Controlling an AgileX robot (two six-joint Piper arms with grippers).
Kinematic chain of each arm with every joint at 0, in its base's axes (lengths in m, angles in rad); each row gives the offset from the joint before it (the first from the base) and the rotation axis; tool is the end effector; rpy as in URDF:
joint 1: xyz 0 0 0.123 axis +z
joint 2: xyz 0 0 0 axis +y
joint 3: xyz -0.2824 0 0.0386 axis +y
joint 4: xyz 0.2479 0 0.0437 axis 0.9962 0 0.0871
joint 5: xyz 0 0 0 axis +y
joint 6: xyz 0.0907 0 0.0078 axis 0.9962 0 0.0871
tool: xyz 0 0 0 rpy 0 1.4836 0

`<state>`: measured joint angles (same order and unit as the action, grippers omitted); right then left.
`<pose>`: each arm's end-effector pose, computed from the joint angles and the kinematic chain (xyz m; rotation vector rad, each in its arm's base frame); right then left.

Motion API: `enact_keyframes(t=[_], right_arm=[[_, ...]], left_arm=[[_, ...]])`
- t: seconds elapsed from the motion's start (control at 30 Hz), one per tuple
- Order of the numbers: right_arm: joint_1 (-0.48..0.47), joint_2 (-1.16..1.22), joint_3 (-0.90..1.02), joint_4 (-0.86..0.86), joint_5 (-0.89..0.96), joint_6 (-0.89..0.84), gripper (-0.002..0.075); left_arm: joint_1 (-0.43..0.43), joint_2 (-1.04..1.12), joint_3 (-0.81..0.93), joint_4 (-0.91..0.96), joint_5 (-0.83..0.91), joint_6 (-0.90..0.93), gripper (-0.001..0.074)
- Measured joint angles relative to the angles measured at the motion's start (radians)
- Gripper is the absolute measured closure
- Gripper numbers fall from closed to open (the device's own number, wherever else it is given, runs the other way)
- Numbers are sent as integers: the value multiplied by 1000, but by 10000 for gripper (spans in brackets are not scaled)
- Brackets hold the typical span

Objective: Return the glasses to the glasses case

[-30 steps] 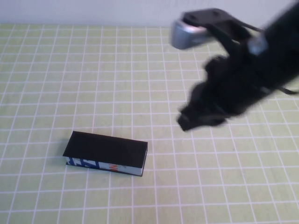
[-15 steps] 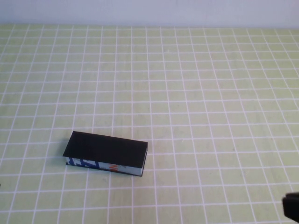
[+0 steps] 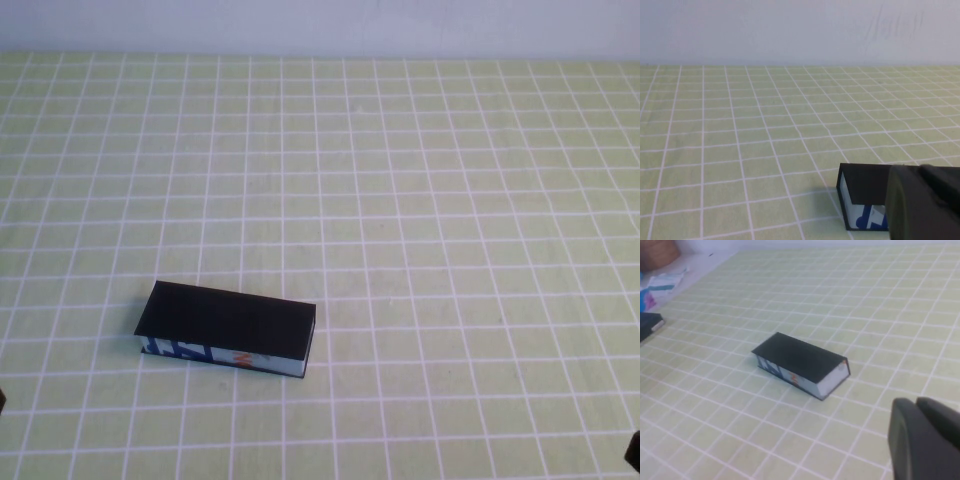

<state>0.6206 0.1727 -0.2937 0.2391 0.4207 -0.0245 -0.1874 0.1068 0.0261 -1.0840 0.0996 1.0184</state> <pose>0.0420 0.0409 0.2646 -0.4553 1.7638 0.6698 0.0625 -0.0201 0.1935 0.1701 1.6608 -0.2632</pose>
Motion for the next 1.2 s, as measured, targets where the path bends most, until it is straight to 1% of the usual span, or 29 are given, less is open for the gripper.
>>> enact_keyframes(t=[0.27,0.43,0.53,0.6,0.77,0.87,0.97,1.1,1.2], right_arm=[[0,0,180,-30,-99,1,737],[-3,-14,272,-83,-244,1,737],[-82,-43,313,-85,-338,1,737],[-182,-63,319,-85,-371,1,737],[-437,-113,320,-85,-355,1,737],[-538,-164,320,-85,-300,1,737],[-578,-180,320,-85,-225,1,737],[-584,-180,320,-85,-108,1,737],[-585,-180,320,-87,-71,1,737]], left_arm=[[0,0,0,0,2,0,737],[0,0,0,0,3,0,737],[0,0,0,0,5,0,737],[0,0,0,0,5,0,737],[0,0,0,0,7,0,737],[0,0,0,0,7,0,737],[0,0,0,0,9,0,737],[0,0,0,0,10,0,737],[0,0,0,0,12,0,737]])
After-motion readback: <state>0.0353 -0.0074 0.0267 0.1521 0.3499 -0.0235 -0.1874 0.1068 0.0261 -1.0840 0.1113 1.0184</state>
